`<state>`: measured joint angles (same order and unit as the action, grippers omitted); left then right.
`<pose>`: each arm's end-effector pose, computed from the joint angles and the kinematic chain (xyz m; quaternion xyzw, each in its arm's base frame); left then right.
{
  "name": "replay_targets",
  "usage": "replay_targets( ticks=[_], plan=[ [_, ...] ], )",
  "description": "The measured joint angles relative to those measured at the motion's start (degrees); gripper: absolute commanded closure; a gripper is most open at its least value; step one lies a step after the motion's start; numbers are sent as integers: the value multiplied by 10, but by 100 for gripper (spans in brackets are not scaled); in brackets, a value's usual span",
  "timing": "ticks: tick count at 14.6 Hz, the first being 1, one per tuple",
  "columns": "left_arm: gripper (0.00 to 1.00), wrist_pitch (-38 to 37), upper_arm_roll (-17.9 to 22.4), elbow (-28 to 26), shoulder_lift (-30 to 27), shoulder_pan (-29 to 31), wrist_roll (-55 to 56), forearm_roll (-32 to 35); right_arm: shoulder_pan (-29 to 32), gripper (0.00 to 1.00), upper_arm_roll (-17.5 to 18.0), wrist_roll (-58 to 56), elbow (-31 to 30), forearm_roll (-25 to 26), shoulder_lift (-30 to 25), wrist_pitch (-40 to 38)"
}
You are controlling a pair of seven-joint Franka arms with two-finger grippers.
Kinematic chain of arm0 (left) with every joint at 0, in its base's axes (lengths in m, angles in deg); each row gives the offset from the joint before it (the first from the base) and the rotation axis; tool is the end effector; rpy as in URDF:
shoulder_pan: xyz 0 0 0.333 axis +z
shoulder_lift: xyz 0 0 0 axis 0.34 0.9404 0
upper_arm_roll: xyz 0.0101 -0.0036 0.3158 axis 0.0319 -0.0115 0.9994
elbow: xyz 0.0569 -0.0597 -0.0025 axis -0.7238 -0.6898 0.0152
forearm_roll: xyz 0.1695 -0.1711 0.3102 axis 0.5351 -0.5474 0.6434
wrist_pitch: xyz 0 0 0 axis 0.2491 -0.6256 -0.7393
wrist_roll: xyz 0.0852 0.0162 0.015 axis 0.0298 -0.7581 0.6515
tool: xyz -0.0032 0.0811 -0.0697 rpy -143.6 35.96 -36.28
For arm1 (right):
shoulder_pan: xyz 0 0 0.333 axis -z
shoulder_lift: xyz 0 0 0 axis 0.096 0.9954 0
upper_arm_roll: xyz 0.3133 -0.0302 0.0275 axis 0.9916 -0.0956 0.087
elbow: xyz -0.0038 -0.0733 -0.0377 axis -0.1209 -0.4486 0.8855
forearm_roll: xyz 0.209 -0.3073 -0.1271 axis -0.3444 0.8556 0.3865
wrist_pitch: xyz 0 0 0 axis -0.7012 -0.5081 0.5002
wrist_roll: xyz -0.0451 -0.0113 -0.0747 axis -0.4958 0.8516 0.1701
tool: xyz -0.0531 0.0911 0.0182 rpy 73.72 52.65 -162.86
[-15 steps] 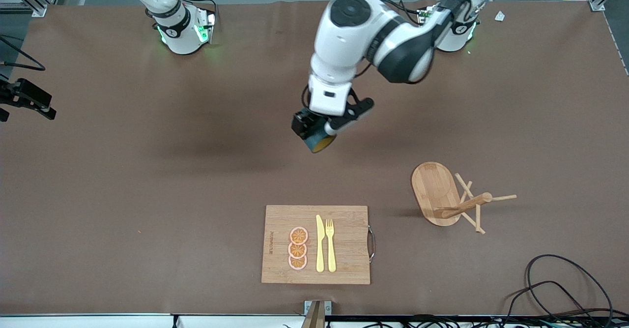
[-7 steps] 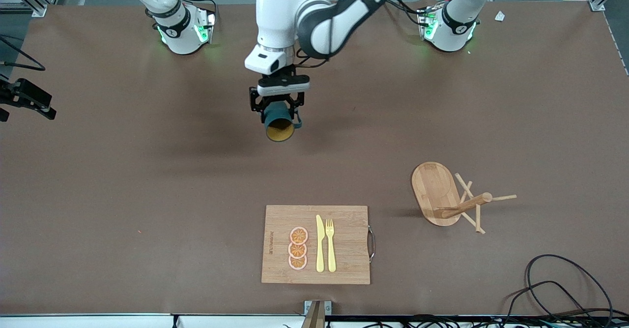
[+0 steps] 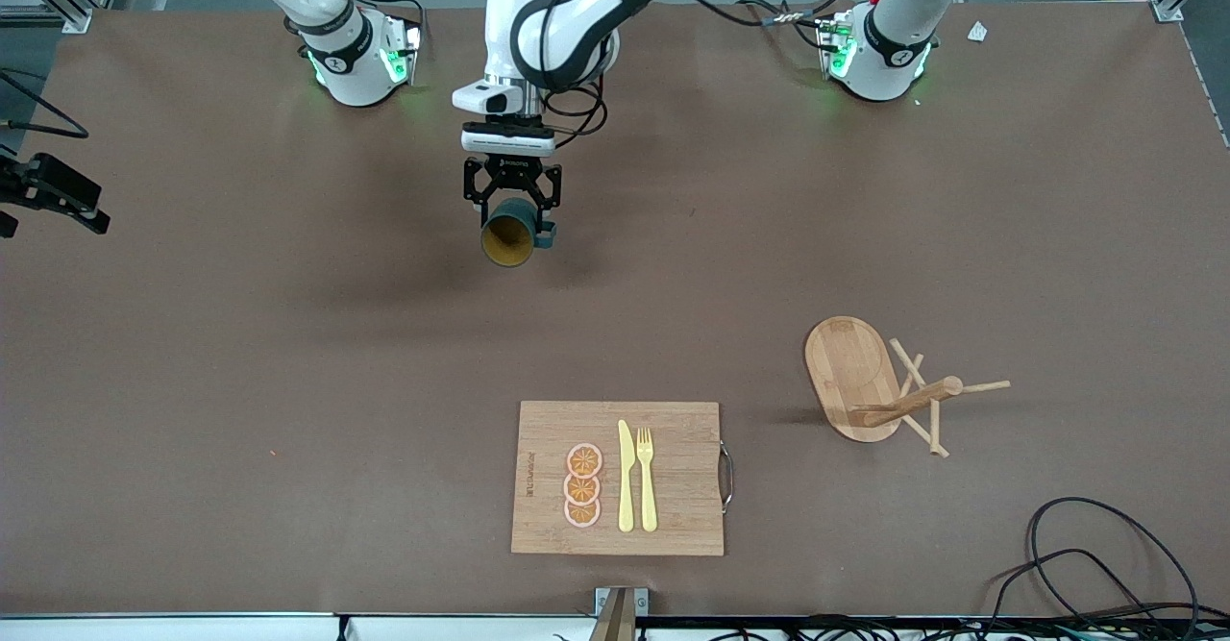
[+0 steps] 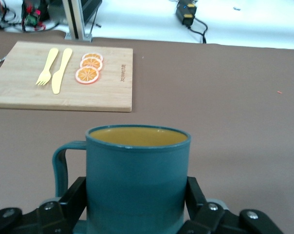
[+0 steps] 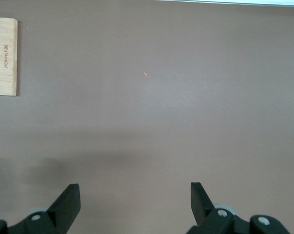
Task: Transfer cup from left to right arm and place
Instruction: 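Lower the teal mug upright onto the table with the left gripper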
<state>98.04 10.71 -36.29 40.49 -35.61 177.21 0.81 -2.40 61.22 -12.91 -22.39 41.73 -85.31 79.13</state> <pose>0.2973 -0.6747 0.2699 0.9065 -0.0232 0.4165 0.0654 0.5589 -0.0467 0.6388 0.9987 0.0226 0.0440 0.0116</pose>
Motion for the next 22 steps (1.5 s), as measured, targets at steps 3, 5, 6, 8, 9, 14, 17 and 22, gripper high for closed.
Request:
replay_targets(
  ticks=[3, 5, 6, 8, 9, 14, 17, 22],
  plan=[
    [68, -39, 2, 1, 46, -17, 76, 138, 0, 0, 0, 0, 0, 0, 0, 0],
    [68, -74, 2, 2, 73, -29, 119, 217, 0, 0, 0, 0, 0, 0, 0, 0],
    [68, -92, 2, 3, 86, -35, 138, 252, 0, 0, 0, 0, 0, 0, 0, 0],
    [68, -130, 2, 10, 113, -49, 166, 296, 0, 0, 0, 0, 0, 0, 0, 0],
    [68, -148, 2, 16, 126, -58, 171, 307, 0, 0, 0, 0, 0, 0, 0, 0],
    [67, -210, 6, 35, 181, -88, 199, 348, 0, 0, 0, 0, 0, 0, 0, 0],
    [67, -235, 7, 38, 194, -99, 205, 351, 0, 0, 0, 0, 0, 0, 0, 0],
    [1, -256, 12, 39, 201, -114, 230, 352, 0, 0, 0, 0, 0, 0, 0, 0]
  ],
)
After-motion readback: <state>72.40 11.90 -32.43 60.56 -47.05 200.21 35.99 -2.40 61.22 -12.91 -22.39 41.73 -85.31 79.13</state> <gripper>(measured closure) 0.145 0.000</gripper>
